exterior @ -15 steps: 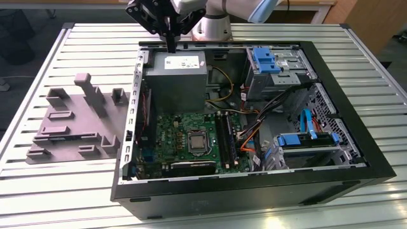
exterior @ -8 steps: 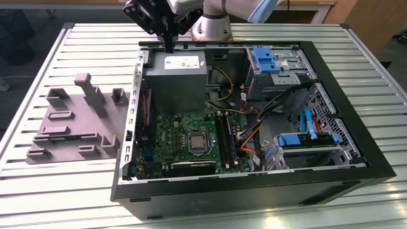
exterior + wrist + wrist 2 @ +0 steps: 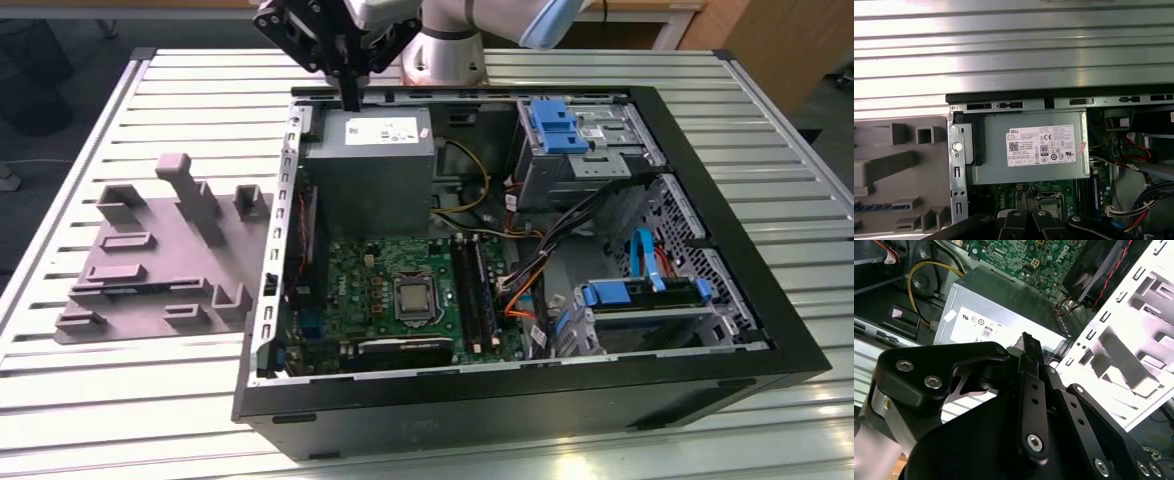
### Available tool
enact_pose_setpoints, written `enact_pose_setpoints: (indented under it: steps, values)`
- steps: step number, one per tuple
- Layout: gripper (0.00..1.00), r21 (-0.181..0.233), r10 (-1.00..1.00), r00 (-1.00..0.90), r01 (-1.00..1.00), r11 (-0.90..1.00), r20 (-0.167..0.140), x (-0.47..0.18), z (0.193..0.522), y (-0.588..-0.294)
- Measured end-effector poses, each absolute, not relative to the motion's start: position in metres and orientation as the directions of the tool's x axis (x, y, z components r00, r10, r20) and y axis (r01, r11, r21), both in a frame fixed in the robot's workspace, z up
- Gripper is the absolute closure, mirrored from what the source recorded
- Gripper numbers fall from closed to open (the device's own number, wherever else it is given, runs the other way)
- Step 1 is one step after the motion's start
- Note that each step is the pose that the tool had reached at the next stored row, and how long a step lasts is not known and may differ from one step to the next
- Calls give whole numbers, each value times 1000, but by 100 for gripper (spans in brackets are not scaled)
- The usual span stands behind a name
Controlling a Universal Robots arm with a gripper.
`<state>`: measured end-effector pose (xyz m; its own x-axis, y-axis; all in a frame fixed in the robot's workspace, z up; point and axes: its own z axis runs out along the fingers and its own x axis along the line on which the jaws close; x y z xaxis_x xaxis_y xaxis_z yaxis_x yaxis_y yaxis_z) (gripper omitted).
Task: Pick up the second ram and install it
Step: 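Reach for the second ram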
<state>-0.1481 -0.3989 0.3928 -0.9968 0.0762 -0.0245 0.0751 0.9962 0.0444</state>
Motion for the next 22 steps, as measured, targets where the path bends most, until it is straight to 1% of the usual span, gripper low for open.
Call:
enact_pose_setpoints:
  steps: [22]
  values:
    - [89,44,76,-997,75,996,-24,-155,392,-399]
